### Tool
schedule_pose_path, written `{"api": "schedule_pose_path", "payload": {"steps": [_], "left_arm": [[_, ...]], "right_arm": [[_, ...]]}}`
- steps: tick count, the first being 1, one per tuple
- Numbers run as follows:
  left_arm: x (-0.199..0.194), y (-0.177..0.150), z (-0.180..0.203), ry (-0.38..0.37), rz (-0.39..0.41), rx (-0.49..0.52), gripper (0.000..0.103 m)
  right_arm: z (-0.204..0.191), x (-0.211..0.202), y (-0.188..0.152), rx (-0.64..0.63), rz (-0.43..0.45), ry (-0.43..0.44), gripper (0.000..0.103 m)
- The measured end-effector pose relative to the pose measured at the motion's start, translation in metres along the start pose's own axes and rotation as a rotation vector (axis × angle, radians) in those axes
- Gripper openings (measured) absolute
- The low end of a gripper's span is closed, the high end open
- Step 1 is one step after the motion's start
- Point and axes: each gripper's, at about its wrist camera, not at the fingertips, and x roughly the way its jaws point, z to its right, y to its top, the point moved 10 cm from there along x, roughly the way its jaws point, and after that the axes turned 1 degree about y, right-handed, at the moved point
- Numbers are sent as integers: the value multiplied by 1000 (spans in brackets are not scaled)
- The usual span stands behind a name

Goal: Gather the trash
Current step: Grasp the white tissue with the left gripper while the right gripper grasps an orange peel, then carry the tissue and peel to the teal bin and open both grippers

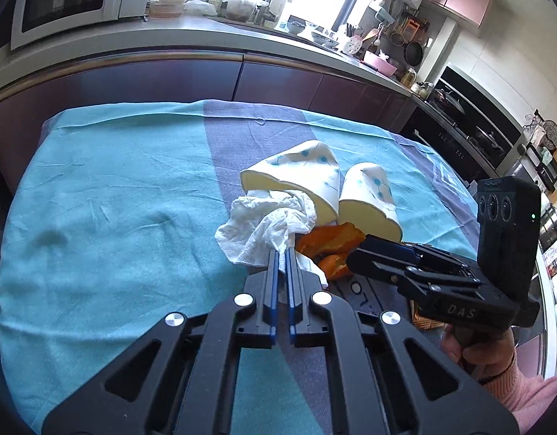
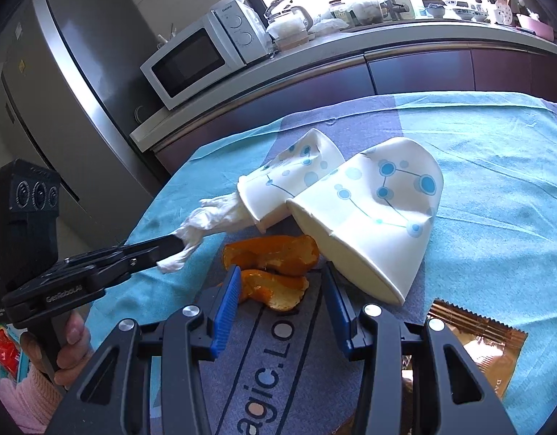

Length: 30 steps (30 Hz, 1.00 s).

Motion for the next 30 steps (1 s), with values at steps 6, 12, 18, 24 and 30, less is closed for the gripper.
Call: {"api": "schedule_pose_path", "payload": {"steps": [6,12,18,24,30], "left_arm": [[-24,-14,-17,24,30,-18,4],[-36,-32,-30,39,35,-40,4],[-49,-42,-43,56,51,-69,4],[-65,-49,-54,80,74,-82,4],[-80,-52,-58,100,99,-77,4]], "right_arm": [[6,7,3,48,-7,-20,44],[10,12,5,88,-3,-21,33],[8,10,5,105,10,-2,16],[1,-1,3,117,34,32,14],[-14,-12,8,104,63,75,14]]}}
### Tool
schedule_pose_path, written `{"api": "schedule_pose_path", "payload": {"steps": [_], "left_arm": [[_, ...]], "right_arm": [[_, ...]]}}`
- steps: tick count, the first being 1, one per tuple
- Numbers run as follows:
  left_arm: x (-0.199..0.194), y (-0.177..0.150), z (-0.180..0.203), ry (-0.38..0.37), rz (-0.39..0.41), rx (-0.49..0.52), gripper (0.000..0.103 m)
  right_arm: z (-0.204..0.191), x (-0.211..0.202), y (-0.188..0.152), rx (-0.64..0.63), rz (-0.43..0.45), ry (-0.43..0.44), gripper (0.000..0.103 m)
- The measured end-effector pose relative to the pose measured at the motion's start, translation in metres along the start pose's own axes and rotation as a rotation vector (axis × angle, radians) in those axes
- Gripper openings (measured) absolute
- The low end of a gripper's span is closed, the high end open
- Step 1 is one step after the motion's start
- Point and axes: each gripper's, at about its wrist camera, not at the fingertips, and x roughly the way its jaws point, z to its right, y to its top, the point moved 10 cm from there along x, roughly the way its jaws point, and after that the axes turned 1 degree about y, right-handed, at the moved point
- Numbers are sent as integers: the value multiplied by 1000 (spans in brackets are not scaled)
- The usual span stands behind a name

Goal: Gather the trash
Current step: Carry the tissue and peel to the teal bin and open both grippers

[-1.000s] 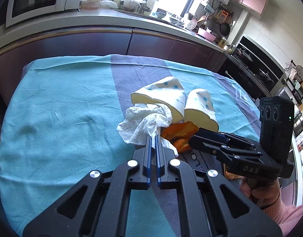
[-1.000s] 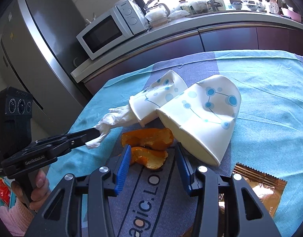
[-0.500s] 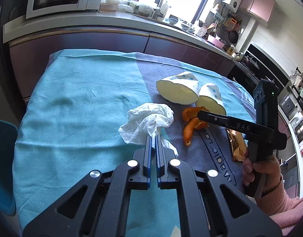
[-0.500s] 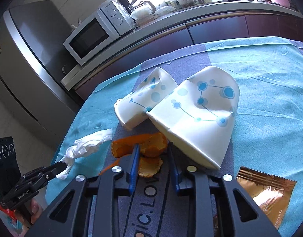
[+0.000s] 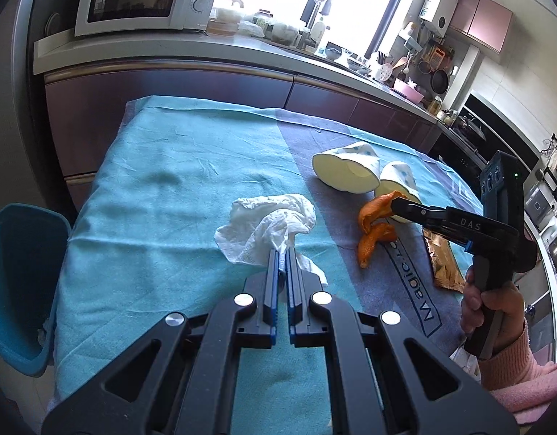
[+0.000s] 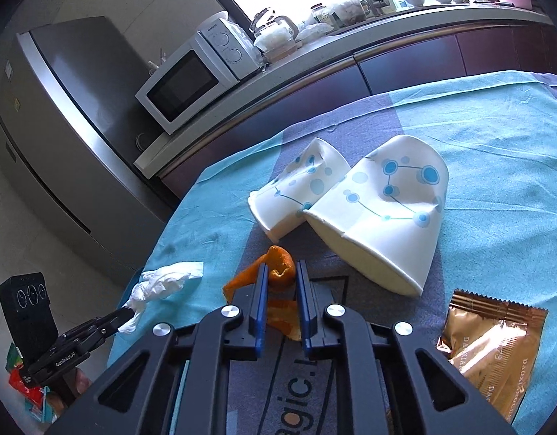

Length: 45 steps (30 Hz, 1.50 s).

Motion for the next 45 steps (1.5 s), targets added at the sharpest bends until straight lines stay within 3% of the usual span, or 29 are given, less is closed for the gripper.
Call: {"api": "schedule_pose_path", "payload": {"steps": [9,23,45], "left_arm": [[-21,-3,-13,23,35,-28,4],[-56,-9,-45,64,93,-109,4],[-124,-19,-137,250,188,-248,4]], "right_arm": [[-36,-3,1,-64,3,70,13],[-104,22,-10,-154,-65,190,13],[-221,86,-36,-320,-228,366,13]]}}
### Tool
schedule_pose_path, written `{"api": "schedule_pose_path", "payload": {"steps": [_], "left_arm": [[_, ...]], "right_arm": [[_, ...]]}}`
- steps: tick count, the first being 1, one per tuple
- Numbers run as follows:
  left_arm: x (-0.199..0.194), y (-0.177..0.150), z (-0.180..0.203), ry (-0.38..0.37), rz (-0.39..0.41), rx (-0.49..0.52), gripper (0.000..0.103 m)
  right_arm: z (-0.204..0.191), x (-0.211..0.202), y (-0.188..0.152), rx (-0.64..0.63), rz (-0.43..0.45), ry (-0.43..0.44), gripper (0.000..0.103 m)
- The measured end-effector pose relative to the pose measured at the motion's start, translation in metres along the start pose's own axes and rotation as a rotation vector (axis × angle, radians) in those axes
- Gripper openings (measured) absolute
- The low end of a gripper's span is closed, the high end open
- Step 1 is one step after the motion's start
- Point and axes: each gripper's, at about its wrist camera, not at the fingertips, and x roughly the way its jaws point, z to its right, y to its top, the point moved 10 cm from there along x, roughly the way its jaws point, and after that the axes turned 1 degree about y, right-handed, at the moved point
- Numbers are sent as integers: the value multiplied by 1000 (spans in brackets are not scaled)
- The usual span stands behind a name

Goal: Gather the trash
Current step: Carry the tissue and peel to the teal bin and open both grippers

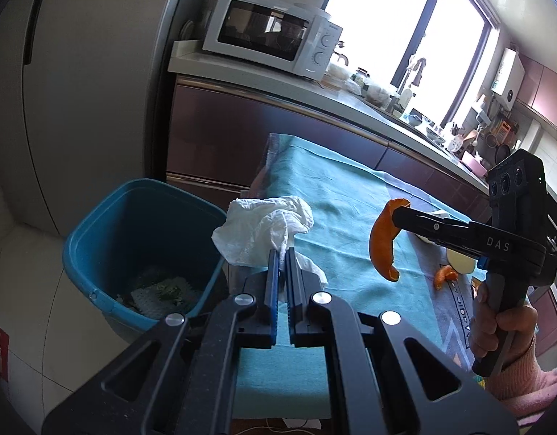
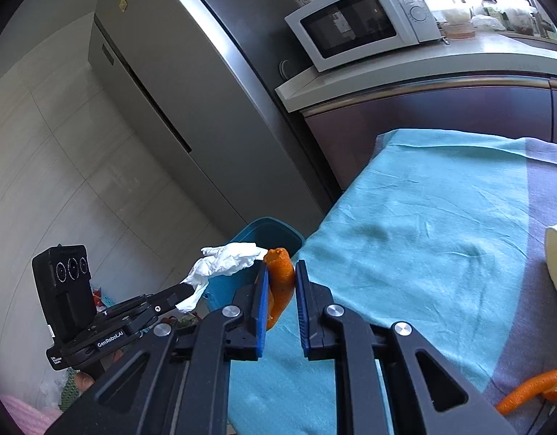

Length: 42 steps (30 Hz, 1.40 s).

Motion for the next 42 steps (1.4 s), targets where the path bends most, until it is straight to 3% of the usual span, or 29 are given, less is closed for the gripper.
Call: {"api": "schedule_pose_path", "payload": {"steps": [16,42], "left_arm": [[3,-1,-73,133,-10,-92,4],[53,-16,-119,192,-97,-170,4]], "right_arm": [[-35,74,8,-72,-116,28,13],[-37,173,-14,-67,-301,-75,15]]}}
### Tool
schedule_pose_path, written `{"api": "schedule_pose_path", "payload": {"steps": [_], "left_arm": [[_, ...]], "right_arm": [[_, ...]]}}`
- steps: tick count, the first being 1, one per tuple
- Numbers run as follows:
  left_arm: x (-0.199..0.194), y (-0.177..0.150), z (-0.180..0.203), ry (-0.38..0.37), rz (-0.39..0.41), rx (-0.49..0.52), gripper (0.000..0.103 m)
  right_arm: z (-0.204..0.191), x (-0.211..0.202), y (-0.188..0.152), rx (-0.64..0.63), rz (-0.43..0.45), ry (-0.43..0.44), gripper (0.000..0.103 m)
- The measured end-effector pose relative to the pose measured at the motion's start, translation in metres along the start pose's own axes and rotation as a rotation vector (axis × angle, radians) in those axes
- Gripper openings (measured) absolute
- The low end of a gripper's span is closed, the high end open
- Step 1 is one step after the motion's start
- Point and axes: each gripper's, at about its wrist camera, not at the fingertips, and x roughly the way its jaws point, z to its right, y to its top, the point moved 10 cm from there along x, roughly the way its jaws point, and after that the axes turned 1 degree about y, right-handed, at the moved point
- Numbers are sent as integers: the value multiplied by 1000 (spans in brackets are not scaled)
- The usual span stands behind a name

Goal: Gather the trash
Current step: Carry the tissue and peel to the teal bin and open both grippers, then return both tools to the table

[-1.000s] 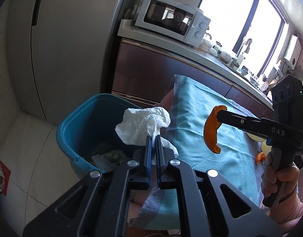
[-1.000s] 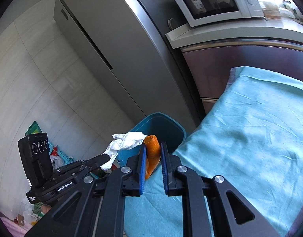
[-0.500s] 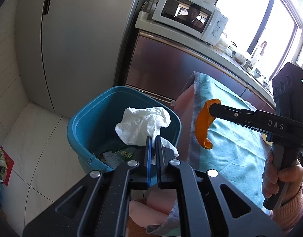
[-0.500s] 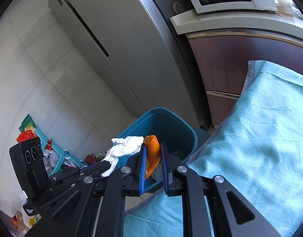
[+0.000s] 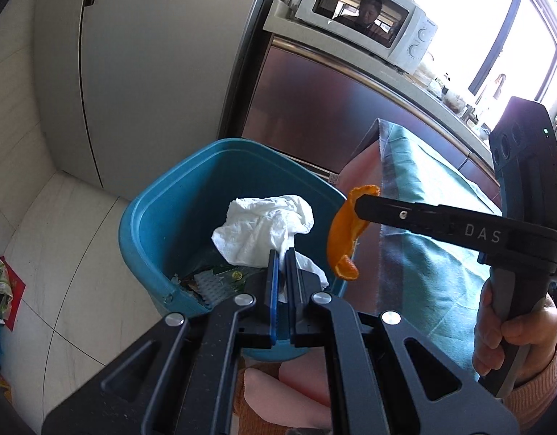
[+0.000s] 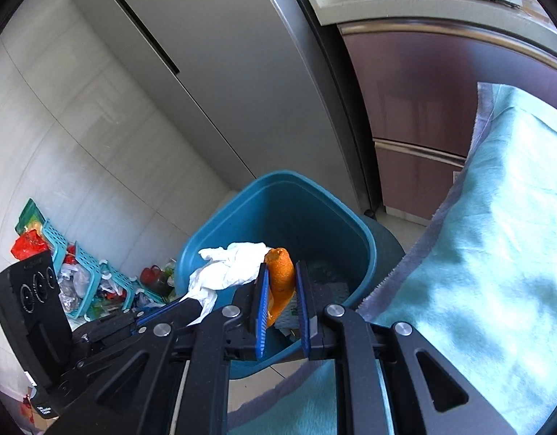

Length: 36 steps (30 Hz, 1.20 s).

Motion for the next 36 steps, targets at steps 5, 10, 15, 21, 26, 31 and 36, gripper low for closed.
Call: {"api": "schedule_pose_path", "payload": {"steps": [5,10,15,21,26,31,36], "left_arm": [[16,-4,-8,3,-36,-34,6],[23,-10,-11,-1,-51,-48,7],[15,-14,-6,-11,-35,-20,11],[-6,-14,9,-50,3,17,16],[-25,-14,25,-84,33,39,19],[-46,-17,51,-142,61,84,24],[-57,-23,98,-226,70,183,28]], "right_arm": [[2,5,-3,0,-10,-17,17],[5,3,-3,6,1,-18,18],[7,-10,-1,3,33,-17,23],[7,-39,1,-21,92,-3,27],[15,-70,-2,-26,139,-3,27],[28,-112,-16,-10,207,-15,31],[52,-156,-39,9,276,-63,33]]}}
